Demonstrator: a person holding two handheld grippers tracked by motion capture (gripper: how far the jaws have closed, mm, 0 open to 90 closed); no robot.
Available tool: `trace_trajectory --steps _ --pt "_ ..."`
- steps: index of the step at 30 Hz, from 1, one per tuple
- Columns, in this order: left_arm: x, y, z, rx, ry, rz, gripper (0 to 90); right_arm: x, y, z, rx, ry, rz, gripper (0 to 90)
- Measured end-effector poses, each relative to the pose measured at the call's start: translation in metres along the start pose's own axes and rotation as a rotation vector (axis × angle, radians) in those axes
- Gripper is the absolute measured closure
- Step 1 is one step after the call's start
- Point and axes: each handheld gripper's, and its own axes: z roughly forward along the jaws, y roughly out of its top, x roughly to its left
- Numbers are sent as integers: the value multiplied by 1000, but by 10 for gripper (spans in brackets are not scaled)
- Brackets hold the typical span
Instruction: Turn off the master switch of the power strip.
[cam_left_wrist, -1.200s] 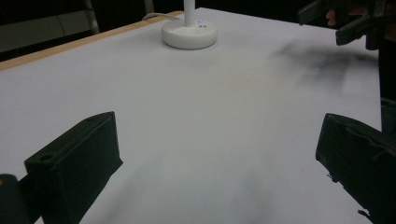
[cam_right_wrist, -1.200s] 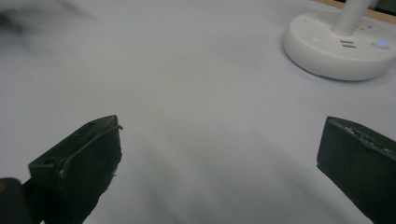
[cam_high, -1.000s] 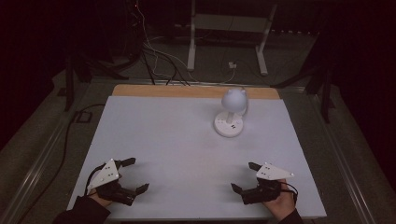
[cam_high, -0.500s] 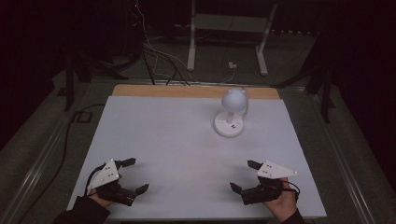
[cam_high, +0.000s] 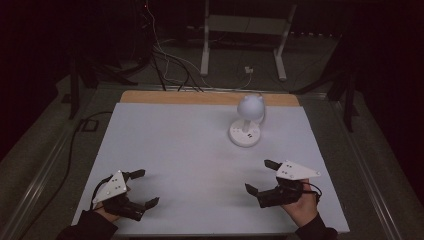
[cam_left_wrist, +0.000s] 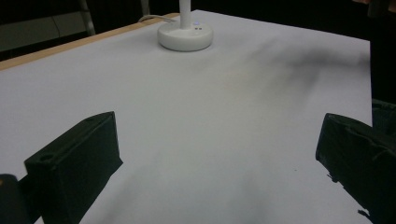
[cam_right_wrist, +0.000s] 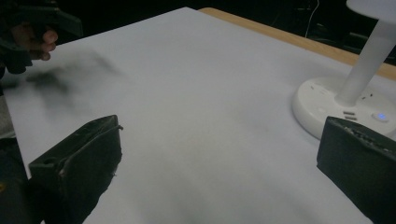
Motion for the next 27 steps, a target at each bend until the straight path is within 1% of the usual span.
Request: trace_trajectory --steps 7,9,12,27 --pt "0 0 0 0 2 2 3 -4 9 4 -10 -1 -12 0" --pt "0 1 0 -4 3 -2 3 -6 11 5 -18 0 -7 0" --pt "-1 0 -1 -3 5 3 3 -10 14 7 -23 -8 -6 0" --pt "-1 1 -1 -3 2 -1 3 -31 31 18 -60 -62 -8 0"
